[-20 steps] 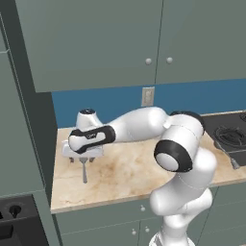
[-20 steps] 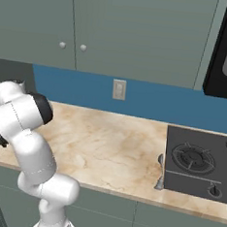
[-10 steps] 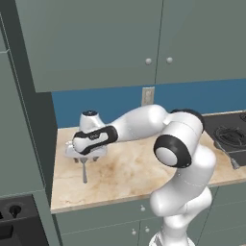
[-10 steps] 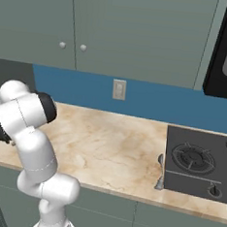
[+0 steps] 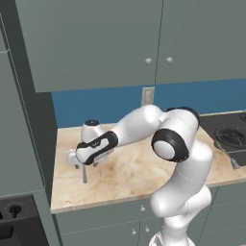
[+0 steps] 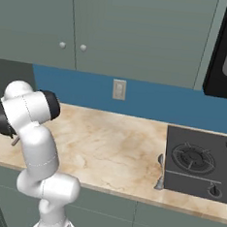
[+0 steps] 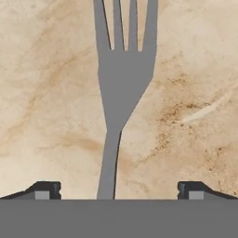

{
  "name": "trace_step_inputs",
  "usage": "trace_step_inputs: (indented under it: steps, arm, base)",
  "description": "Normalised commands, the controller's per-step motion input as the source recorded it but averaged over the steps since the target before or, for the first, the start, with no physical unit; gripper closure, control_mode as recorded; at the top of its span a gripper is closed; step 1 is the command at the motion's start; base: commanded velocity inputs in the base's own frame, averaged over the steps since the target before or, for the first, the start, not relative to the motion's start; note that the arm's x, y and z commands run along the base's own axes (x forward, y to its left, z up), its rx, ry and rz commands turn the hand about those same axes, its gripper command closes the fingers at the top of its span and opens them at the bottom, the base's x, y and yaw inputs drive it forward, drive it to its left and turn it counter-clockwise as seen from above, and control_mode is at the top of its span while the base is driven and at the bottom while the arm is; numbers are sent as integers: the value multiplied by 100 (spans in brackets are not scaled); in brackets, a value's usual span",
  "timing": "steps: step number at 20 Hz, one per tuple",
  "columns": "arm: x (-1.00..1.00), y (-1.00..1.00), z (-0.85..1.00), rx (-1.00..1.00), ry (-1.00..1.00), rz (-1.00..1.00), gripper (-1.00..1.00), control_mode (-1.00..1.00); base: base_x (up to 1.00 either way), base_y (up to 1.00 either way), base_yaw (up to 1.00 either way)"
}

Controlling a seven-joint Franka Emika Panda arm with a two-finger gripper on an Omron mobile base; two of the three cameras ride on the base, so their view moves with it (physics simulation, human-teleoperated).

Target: Take the fork and place it on the left side of the plate. Then take the spoon and place it on the right side of the plate. Make sure they're directly next to the plate.

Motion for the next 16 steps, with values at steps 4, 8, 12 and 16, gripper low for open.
trace_step_inputs:
  steps: [4, 8, 12, 16]
  arm:
    - [17, 24, -10, 0, -7, 3, -100, -100]
    - [23, 11, 0, 0, -7, 1, -100, -100]
    - [3, 2, -9, 0, -2, 0, -100, -100]
    - [0, 0, -29, 0, 0, 0, -100, -100]
  base:
    - [0, 0, 0]
    - [0, 0, 0]
    - [0, 0, 0]
    - [0, 0, 0]
